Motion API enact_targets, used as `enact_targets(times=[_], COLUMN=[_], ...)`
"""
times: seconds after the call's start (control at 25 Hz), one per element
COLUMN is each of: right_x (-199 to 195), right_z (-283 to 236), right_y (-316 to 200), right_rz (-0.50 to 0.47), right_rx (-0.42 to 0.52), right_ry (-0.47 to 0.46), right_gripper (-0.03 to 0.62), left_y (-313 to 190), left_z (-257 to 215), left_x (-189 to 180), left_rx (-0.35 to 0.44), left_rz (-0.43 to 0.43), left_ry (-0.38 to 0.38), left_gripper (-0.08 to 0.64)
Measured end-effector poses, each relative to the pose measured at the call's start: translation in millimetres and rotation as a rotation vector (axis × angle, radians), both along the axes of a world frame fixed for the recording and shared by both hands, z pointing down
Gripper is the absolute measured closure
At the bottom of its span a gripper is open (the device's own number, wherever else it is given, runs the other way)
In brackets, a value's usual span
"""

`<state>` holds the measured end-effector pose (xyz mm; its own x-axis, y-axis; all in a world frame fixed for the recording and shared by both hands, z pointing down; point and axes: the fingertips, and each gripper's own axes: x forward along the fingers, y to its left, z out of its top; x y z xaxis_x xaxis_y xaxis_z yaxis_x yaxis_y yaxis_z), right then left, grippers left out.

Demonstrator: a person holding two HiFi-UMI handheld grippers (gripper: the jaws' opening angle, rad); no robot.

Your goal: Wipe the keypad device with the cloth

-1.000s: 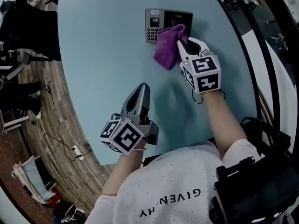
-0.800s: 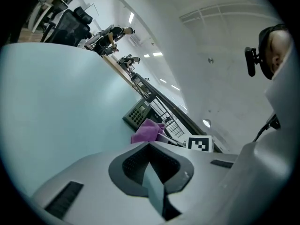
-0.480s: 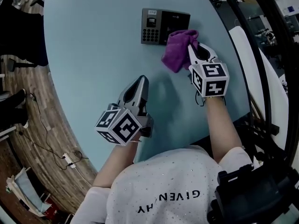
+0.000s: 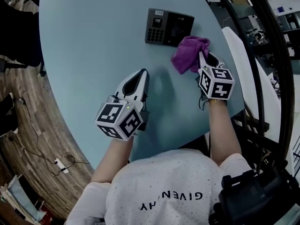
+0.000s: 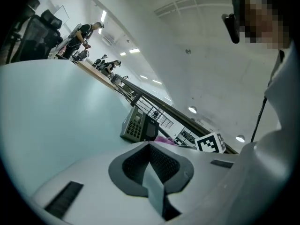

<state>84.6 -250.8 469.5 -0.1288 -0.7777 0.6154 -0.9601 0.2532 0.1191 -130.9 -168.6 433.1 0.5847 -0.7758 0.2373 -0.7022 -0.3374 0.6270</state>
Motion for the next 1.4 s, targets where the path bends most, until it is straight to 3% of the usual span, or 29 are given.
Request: enact_targets(times=[0.16, 0.36, 0.44, 0.56, 0.64, 0.84, 1.08, 1.4], right_x=[-13.1, -95.2, -125.6, -163.3, -177.9, -184.6, -159.1, -120.6], right_z=[-16.3, -55.6, -57.4, -43.2, -27.4, -4.5, 15.4, 21.7], right_y=[12.4, 17.7, 16.0, 12.5, 7.6, -6.4, -10.9, -7.0], right_rz=[0.012, -0.219, -0.320, -0.468, -0.514, -0.472, -0.361, -0.262], right_rx=[0.017, 0.064, 0.063, 0.059, 0.043, 0.011, -0.067, -0.081], right_ry=[-0.043, -0.262, -0.258, -0.176, -0.116, -0.059, -0.035, -0.012], right_gripper=[0.566, 0.568, 0.568, 0.566, 0.568, 0.566, 0.566, 0.566], left_y=[-1.5, -1.5, -2.8, -5.1, -5.1, 1.3, 6.1, 8.7], left_z=[0.9, -6.1, -8.0, -11.7, -14.6, -12.6, -4.6, -11.8], left_x=[-1.0, 5.7, 3.6, -1.2, -5.4, -16.4, -15.1, -5.1], left_rx=[0.005, 0.014, 0.015, 0.028, 0.038, 0.036, 0.015, 0.024], left_rz=[-0.007, 0.015, 0.006, -0.005, -0.008, -0.015, 0.004, 0.042], left_ry=[0.043, 0.075, 0.090, 0.108, 0.113, 0.104, 0.095, 0.084], left_gripper=[0.555, 0.555, 0.556, 0.555, 0.555, 0.555, 0.555, 0.555])
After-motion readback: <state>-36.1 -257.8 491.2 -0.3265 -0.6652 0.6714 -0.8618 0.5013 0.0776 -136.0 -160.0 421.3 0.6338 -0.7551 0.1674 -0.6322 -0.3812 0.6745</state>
